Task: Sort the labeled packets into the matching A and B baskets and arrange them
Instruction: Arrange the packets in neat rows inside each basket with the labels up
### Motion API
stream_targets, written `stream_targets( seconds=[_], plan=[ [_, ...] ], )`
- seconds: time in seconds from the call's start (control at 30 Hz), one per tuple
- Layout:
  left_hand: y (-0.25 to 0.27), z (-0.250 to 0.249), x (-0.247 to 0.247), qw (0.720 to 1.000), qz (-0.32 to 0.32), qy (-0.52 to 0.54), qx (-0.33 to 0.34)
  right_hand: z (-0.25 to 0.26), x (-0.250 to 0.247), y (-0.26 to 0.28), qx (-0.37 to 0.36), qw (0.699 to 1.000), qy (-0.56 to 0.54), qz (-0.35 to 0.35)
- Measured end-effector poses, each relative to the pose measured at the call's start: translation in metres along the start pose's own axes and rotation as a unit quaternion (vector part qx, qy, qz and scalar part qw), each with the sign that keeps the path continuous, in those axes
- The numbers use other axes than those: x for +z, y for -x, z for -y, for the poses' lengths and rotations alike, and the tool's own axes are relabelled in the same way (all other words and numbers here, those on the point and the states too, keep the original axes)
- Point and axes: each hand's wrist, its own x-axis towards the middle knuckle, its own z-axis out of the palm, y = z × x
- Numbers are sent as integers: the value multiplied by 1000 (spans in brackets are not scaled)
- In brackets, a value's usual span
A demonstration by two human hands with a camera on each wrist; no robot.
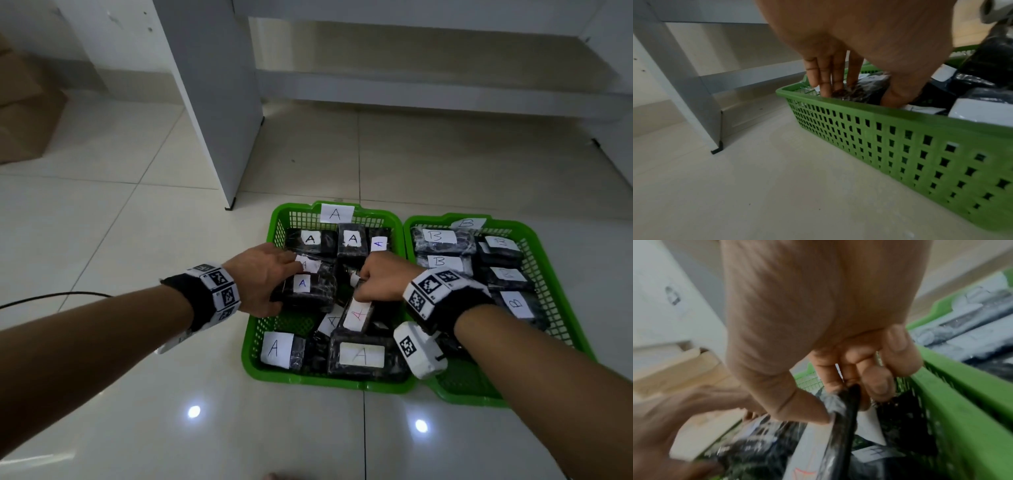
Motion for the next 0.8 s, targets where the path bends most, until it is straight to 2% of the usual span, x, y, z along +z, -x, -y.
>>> stream_targets(
  seconds=[0.1, 0.17, 0.23, 0.33, 0.53, 0.7, 0.8],
  plan=[
    [-7, -7, 2, 998, 32, -44, -18, 7, 0, 9, -21, 991, 130, -19],
    [-10, -11, 1, 997, 40, -61, -24, 11, 5, 10, -64, 982, 166, -58],
    [-10, -12, -1, 997, 42, -66, -27, 14, 12, 8, -103, 984, 126, -75],
    [-8, -11, 1, 996, 39, -76, -26, 15, 21, 0, -118, 991, 46, -45],
    [-9, -13, 1, 994, 41, -92, -31, 14, 42, -15, -56, 993, 93, 42],
    [-11, -15, 3, 994, 48, -90, -39, 12, 44, -18, -50, 997, 48, 37],
    [-14, -14, 4, 994, 49, -94, -40, 17, 40, -16, -50, 996, 64, 46]
  ],
)
